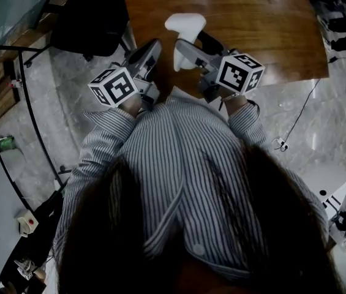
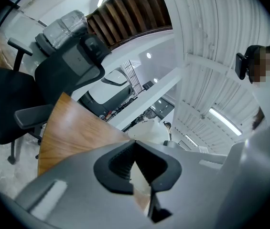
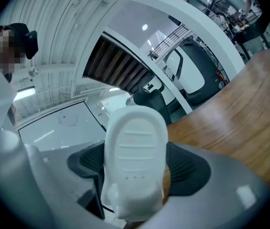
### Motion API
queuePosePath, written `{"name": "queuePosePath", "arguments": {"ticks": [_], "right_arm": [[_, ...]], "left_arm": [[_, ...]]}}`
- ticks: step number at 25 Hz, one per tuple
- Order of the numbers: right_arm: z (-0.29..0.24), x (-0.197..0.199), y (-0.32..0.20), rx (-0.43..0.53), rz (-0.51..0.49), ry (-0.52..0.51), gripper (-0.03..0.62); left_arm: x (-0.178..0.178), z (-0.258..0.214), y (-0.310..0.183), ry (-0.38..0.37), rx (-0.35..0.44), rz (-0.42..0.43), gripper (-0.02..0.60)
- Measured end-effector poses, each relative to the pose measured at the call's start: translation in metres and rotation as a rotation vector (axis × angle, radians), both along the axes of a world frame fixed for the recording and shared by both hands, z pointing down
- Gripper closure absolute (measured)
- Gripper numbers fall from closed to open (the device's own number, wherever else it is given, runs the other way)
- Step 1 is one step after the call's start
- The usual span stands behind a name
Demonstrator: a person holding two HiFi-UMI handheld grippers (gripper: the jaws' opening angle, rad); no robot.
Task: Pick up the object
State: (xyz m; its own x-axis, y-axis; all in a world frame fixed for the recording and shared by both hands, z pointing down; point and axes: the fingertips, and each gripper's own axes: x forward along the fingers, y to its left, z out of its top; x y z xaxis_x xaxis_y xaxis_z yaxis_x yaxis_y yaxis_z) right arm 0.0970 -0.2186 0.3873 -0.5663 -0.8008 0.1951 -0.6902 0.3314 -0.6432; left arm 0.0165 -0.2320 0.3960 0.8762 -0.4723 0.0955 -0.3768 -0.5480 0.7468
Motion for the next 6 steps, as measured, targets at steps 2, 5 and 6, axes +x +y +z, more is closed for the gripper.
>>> {"name": "queuePosePath", "arguments": {"ticks": [2, 5, 6], "right_arm": [[0.0004, 0.0001, 0.0004, -0.005, 0.002, -0.004, 0.192], [0.0003, 0.0003, 0.0007, -0.010, 0.010, -0.017, 0.192], [0.0000, 0.0001, 0.0008, -0.011, 0.012, -0.022, 0.192]], "left_arm": [[0.0001, -0.0016, -0.0005, 0.001, 0.004, -0.006, 0.581], [0.0004, -0.0038, 0.0002, 0.003, 0.012, -0.010, 0.581], [0.0007, -0.0044, 0.0005, 0.003, 0.015, -0.010, 0.581]]}}
